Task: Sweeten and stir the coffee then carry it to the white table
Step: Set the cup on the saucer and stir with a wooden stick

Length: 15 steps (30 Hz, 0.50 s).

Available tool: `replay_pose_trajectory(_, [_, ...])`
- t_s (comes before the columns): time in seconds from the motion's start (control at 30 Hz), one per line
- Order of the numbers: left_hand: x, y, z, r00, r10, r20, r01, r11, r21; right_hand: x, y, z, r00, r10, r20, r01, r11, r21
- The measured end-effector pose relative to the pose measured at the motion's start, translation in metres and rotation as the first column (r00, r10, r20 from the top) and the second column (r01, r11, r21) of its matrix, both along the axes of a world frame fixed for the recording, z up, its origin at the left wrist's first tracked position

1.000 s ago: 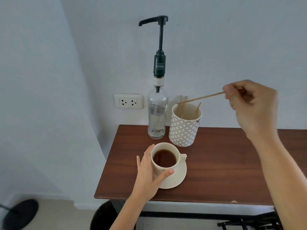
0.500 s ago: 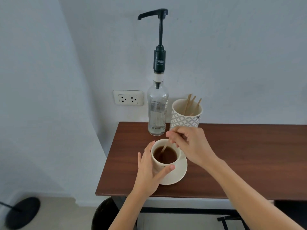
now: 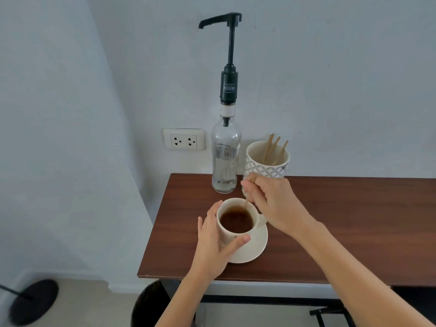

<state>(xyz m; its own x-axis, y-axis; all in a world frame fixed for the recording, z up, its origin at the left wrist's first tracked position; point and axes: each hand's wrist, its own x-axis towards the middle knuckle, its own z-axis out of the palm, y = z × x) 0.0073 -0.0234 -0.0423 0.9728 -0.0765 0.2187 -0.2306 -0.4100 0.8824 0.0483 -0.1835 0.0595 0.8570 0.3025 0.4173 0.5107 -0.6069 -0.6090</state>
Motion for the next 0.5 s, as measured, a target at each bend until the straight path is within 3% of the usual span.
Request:
replay_pose_trajectory(0.07, [0.000,0.000,-0.001,1.000,0.001,0.001,-0.001,1.000,-0.001,-0.001,-0.006,0.001,0.999,-0.044,0.021,0.045,0.997,-0.066])
replay_pose_trajectory(0.23, [0.001,0.000,-0.003,1.000,0.006,0.000,-0.006,1.000,-0.003,-0.008,0.013,-0.001,0.993,0.058,-0.107,-0.044,0.990,0.131])
replay_pose_trajectory(0.4, [0.001,-0.001,-0.003,1.000,0.004,-0.008,-0.004,1.000,-0.006,0.004,-0.001,0.000,0.996,-0.082,0.025,0.084,0.994,-0.076])
replay_pose_trajectory(0.5, [0.002,0.000,-0.005,1.000,0.005,-0.010,-0.005,1.000,-0.007,-0.005,0.006,-0.002,0.996,-0.007,-0.094,0.011,0.999,0.049])
